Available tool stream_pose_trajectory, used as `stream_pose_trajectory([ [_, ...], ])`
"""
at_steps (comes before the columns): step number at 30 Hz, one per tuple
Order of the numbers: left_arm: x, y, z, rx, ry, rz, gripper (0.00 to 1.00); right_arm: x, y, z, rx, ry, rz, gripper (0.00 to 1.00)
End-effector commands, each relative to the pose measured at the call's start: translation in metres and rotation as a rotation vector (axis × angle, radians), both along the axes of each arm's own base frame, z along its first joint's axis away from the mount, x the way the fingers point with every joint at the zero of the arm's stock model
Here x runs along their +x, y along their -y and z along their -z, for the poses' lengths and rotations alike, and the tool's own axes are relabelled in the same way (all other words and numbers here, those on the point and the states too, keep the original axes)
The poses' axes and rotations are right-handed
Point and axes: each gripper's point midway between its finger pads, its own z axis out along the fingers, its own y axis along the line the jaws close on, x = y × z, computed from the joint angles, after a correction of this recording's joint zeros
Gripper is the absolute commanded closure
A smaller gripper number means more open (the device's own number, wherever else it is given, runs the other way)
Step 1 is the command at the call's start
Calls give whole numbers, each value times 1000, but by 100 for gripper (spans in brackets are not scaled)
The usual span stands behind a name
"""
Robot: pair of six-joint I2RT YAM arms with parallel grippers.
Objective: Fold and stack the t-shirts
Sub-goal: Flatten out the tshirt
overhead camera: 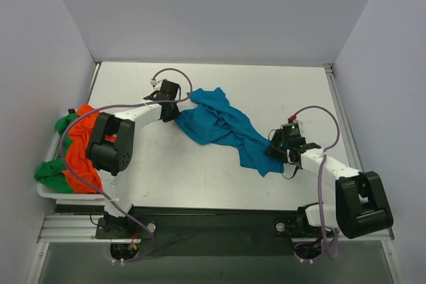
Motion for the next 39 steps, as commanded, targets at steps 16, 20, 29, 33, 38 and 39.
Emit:
stream_pose_trajectory([
  [16, 4, -7, -36, 9, 57, 28, 100, 25, 22, -18, -103, 1, 61, 63],
  [20, 3, -8, -37, 12, 55, 34, 100, 21, 20, -3, -98, -40, 62, 63],
  [29, 1, -5, -55, -6, 79, 56, 100, 28, 4, -2, 4, -43, 83, 99],
  [33, -1, -9, -89, 0, 126, 69, 100, 41, 0, -50, 37, 50, 89, 100],
  [38, -7, -26, -146, -4, 199, 56, 100, 60, 17, -148, 24, 211, 120, 100],
  [39, -11, -30, -164, -7, 232, 57, 100, 61, 22, -169, 21, 256, 134, 100],
])
